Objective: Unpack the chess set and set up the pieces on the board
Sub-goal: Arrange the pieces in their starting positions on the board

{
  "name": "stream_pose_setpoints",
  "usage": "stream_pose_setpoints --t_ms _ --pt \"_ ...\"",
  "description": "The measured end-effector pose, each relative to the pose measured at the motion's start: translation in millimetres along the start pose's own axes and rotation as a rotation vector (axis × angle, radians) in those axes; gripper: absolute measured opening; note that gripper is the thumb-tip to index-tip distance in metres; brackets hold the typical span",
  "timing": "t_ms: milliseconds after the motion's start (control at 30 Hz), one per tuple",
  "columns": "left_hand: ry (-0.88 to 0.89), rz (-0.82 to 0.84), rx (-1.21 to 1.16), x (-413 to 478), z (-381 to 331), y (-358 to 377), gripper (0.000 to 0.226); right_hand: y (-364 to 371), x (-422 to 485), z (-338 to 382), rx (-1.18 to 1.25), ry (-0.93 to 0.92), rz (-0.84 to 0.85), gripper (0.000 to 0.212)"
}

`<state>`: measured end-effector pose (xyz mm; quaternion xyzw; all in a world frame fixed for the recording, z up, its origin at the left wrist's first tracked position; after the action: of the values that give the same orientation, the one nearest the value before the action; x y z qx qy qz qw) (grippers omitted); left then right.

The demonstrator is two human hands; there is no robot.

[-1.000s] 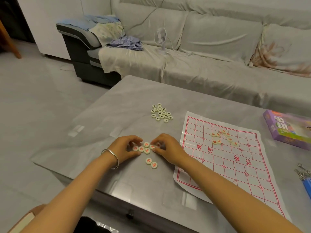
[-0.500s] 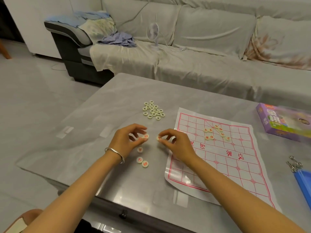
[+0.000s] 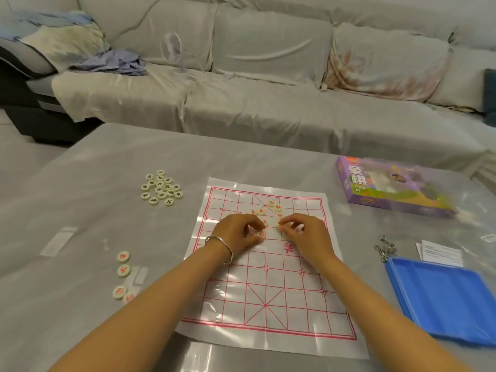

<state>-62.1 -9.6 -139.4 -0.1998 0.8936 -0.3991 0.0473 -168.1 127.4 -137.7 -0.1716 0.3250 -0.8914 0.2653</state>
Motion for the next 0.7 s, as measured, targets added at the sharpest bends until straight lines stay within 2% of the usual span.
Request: stream_pose_setpoints --t_ms 67,200,400,500,567,700 --pt "0.006 -0.024 0.039 9 -1 3 0.026 6 3 -6 -0.039 -0.029 0.037 0.018" --pt "-0.02 -0.101 0.037 25 -2 1 0.027 11 12 -10 -0.077 -0.034 0.007 0.022" --pt "-0.002 -0.072 -0.01 26 1 0 0.033 13 12 -10 -0.072 -0.043 -0.003 0.021" --pt "-0.007 -0.137 -0.063 15 10 -14 0.033 12 10 -1 -0.093 -0.106 -0.023 0.024" --pt "-0.024 -0.193 -0.085 7 19 -28 0.036 20 10 12 -0.131 -0.166 0.04 0.032" --pt "-0.076 -0.228 -0.066 -14 41 -53 0.037 52 7 31 -0.283 -0.272 0.283 0.047"
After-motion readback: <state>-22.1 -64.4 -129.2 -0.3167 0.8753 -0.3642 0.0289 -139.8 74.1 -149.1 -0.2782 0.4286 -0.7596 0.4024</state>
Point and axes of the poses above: each hand's wrist, its own x-axis towards the middle knuckle, its own y-axis out of the palm, z = x × y, the point moved 6 cm from there along x, towards the middle knuckle, and after that the axes turned 2 degrees about -z, right-handed, at the moved point
